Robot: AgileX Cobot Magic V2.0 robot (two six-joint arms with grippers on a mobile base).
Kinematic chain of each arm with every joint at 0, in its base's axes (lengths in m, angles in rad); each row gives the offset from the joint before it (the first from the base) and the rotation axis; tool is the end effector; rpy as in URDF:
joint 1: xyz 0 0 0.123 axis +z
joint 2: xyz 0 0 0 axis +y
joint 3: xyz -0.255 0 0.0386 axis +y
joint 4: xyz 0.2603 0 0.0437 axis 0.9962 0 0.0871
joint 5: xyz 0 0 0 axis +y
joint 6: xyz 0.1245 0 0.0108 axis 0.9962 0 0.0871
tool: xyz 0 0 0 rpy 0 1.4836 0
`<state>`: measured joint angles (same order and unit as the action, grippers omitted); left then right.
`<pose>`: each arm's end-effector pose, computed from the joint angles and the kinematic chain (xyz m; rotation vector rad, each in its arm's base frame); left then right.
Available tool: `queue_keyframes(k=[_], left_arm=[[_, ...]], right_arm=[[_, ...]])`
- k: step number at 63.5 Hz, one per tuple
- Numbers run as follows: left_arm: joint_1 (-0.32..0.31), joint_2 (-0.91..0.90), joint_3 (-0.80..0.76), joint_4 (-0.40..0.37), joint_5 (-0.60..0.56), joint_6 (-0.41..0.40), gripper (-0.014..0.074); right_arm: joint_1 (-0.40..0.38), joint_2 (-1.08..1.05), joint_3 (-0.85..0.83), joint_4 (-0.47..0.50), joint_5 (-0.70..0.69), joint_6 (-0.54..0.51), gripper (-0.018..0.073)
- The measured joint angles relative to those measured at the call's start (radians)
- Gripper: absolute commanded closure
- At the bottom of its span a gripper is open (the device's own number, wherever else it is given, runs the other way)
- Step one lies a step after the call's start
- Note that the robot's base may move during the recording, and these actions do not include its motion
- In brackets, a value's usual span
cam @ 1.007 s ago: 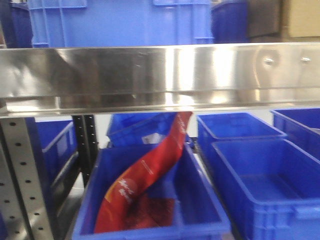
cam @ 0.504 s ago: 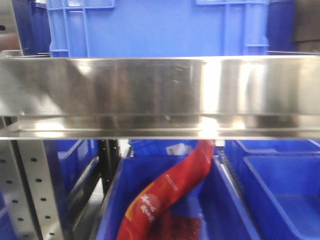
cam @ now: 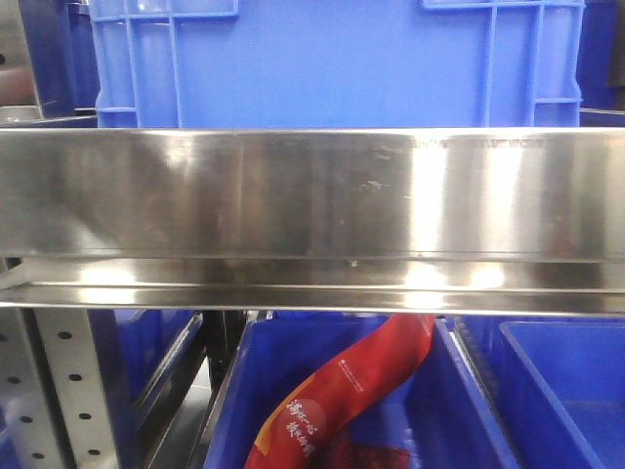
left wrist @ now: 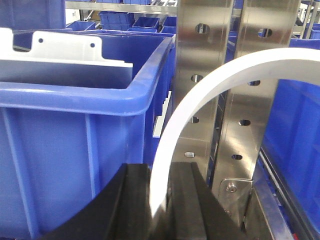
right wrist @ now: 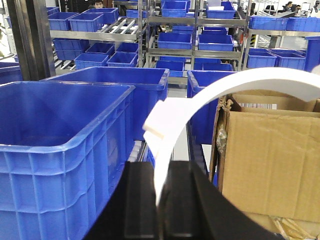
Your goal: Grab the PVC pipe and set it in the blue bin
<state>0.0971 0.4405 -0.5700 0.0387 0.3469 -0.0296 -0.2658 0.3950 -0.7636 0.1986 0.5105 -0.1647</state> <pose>0.1612 0.0174 0.3273 -0.0866 1.6993 0.0887 0.1294 -0.0227 0.3855 0.1476 1.6114 -0.1201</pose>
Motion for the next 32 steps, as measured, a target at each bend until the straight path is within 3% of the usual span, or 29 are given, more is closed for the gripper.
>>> queue_keyframes(k=[32], left_arm=[[0.0, 0.0, 0.0, 0.0, 0.0, 0.0, 0.0707]], right_arm=[[0.0, 0.0, 0.0, 0.0, 0.0, -0.002, 0.0728]])
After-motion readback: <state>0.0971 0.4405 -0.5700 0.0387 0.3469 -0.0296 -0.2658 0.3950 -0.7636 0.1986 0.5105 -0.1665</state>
